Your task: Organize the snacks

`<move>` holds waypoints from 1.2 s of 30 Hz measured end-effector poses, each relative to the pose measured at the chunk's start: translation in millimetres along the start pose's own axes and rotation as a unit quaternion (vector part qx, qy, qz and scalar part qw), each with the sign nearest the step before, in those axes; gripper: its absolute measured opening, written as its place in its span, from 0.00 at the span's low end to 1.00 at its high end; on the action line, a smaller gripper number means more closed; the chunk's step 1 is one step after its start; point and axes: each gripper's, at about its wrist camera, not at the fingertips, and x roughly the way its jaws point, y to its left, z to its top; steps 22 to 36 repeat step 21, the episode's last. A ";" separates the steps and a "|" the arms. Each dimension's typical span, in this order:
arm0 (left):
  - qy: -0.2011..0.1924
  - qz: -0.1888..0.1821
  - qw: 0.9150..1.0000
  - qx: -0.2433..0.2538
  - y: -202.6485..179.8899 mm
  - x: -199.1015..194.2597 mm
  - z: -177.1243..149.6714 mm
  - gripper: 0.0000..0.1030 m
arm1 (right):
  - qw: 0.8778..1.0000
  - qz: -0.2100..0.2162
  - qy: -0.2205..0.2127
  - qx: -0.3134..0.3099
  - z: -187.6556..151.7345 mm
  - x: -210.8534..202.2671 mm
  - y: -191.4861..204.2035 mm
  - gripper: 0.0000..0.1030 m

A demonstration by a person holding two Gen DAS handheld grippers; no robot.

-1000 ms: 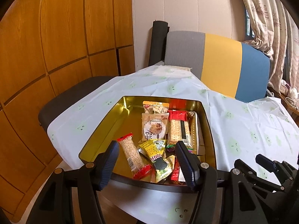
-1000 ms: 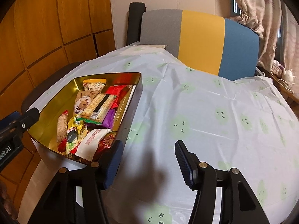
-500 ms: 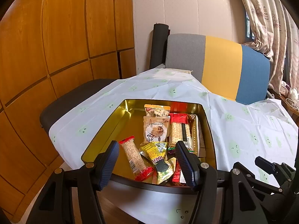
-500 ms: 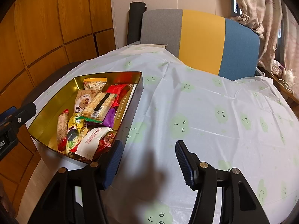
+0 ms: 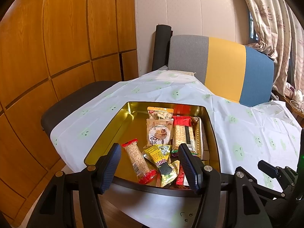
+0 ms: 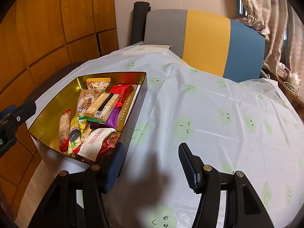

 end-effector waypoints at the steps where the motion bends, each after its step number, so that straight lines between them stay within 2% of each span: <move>1: 0.000 0.000 1.000 0.000 -0.1 -0.1 0.0 0.62 | 1.000 0.000 0.000 0.000 -0.2 0.0 0.1 0.59; 13: 0.001 -0.002 1.000 0.010 -3.2 0.7 2.0 0.62 | 1.000 0.000 0.004 -0.002 -1.4 2.3 1.1 0.59; 14: 0.000 -0.001 1.000 0.011 -4.4 0.6 2.3 0.60 | 1.000 0.000 0.004 -0.001 -1.4 3.0 0.6 0.59; 15: -0.004 0.001 1.000 0.015 -5.1 0.0 2.8 0.51 | 1.000 0.000 0.005 0.000 -1.3 3.3 -0.2 0.59; 17: -0.012 0.002 1.000 0.020 -6.3 -1.3 3.8 0.47 | 1.000 0.000 0.006 0.001 -1.2 4.4 -1.5 0.59; 36: -0.011 -0.004 1.000 0.017 -6.4 -0.4 4.8 0.48 | 1.000 -0.001 0.008 0.012 -1.0 6.4 -9.9 0.59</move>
